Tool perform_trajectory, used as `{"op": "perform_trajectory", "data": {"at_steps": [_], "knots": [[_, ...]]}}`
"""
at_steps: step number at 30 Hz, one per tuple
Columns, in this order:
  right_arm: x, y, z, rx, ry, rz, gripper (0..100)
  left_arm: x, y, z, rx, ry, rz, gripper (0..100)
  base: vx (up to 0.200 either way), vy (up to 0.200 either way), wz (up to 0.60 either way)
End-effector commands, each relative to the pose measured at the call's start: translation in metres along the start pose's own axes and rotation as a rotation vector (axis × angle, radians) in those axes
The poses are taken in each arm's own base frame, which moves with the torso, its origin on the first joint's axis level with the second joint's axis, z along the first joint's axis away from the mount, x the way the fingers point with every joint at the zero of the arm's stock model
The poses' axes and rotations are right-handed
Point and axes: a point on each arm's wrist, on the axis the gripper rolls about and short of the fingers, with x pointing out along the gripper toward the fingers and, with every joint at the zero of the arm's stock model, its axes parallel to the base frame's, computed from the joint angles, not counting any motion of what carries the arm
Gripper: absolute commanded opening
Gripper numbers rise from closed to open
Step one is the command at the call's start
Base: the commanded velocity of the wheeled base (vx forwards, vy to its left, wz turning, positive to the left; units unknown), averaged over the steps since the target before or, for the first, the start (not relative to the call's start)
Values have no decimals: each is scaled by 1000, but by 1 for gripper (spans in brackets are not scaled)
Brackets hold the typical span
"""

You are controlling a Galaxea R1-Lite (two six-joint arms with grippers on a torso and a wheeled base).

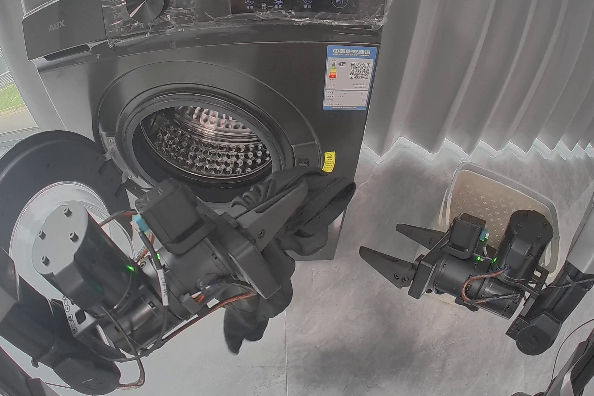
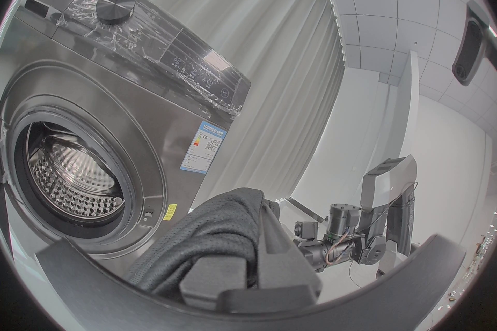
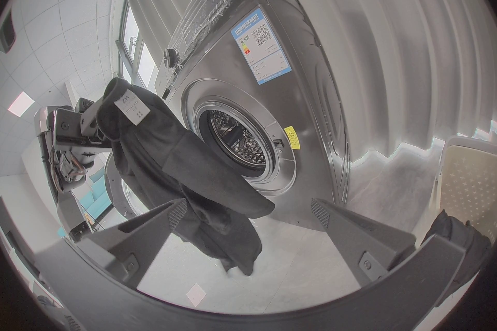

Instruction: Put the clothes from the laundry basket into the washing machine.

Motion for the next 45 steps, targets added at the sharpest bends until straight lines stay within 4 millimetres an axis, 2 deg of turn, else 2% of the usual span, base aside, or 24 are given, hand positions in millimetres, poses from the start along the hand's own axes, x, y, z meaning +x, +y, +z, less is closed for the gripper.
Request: {"op": "perform_trajectory", "data": {"at_steps": [1, 7, 27, 33, 38, 45], "knots": [[-1, 2, 5, -6, -21, 8, 100, 3, 2, -6, -1, 18, 9, 0, 0, 0, 0], [0, 2, 7, -16, -29, 10, 100, 6, 10, -13, 28, 40, 47, 0, 0, 0, 0], [-3, 6, 4, -75, -15, 22, 100, 9, 14, -9, 36, 16, 58, 0, 0, 0, 0], [0, 18, -10, -72, 44, 77, 100, 9, 15, -9, 37, 15, 62, 0, 0, 0, 0], [5, 27, -14, -78, 55, 116, 100, 10, 14, -7, 37, 7, 60, 0, 0, 0, 0], [23, 14, -38, -114, 136, 133, 100, 11, 13, -1, 38, -18, 53, 0, 0, 0, 0]]}}
